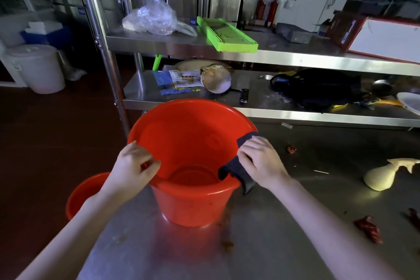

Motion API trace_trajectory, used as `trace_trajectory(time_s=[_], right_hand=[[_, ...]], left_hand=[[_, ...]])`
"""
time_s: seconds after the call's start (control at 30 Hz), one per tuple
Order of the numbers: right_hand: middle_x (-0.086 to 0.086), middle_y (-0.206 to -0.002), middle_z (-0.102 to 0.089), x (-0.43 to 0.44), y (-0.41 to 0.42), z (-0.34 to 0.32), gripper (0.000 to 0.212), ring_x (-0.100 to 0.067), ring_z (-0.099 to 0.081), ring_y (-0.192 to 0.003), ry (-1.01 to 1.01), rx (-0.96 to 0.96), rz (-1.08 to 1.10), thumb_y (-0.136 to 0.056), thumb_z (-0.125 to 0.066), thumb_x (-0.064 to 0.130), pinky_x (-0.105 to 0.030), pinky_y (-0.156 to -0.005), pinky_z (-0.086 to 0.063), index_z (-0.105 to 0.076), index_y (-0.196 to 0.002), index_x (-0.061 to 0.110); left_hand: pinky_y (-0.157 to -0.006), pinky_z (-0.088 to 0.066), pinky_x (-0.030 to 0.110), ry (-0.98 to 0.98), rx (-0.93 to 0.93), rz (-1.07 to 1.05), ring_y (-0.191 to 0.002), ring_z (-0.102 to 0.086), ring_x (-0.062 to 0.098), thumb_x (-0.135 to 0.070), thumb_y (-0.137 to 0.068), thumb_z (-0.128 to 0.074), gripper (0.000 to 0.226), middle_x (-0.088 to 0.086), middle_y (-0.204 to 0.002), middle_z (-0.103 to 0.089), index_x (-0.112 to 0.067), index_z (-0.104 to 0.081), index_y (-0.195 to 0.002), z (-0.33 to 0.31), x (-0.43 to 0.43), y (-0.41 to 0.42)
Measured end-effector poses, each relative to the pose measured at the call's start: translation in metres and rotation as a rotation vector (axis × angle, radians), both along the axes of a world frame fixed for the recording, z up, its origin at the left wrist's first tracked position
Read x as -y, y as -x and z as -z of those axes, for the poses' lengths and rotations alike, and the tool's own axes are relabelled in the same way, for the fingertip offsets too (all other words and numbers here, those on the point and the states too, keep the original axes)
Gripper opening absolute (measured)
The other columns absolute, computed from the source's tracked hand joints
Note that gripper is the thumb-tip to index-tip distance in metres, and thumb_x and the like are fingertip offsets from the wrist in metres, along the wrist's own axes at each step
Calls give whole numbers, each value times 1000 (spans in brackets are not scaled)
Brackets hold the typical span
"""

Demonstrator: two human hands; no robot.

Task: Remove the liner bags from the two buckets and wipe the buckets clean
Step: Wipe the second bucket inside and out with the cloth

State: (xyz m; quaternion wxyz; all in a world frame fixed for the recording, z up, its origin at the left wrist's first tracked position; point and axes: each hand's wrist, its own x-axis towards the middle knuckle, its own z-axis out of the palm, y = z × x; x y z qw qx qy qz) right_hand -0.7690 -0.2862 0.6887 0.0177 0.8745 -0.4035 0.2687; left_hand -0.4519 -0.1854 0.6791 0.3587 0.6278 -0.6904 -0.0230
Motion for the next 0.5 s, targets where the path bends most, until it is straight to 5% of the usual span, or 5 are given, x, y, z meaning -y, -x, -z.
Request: trace_trajectory(time_s=[0.13, 0.2, 0.33, 0.5], right_hand=[[0, -64, -62, -34, -35, 16, 34, -26, -56, -68, 140, 144, 200, -89, -46, 21, -41, -86, -47, -63, -61, 13], [2, -60, -56, -56, -59, 21, 33, -25, -53, -65, 206, 152, 216, -89, -49, 23, -38, -77, -44, -56, -58, 17], [6, -64, -60, -69, -70, 20, 33, -19, -55, -64, 224, 130, 92, -92, -47, 25, -34, -74, -43, -62, -64, 19], [5, -67, -63, -39, -34, 5, 33, -20, -57, -65, 148, 39, -111, -93, -46, 25, -35, -70, -46, -66, -68, 17]], left_hand=[[-97, -40, 52, 103, 99, -105, -89, -61, 23, -36, -84, -59, 29, -1, -87, -70, -13, -73, -73, -4, -13, 36], [-95, -42, 47, 122, 195, -4, -77, -59, 20, -38, -89, -52, 30, -4, -76, -63, -17, -66, -71, 3, -25, 72], [-63, -38, 34, 152, 127, -33, -59, -39, 16, -30, -98, -41, 37, -8, -60, -41, -17, -44, -63, 10, -33, 88], [-55, -30, 26, 168, 167, 7, -55, -36, 10, -35, -101, -36, 41, -14, -57, -35, -25, -34, -61, 5, -23, 59]])
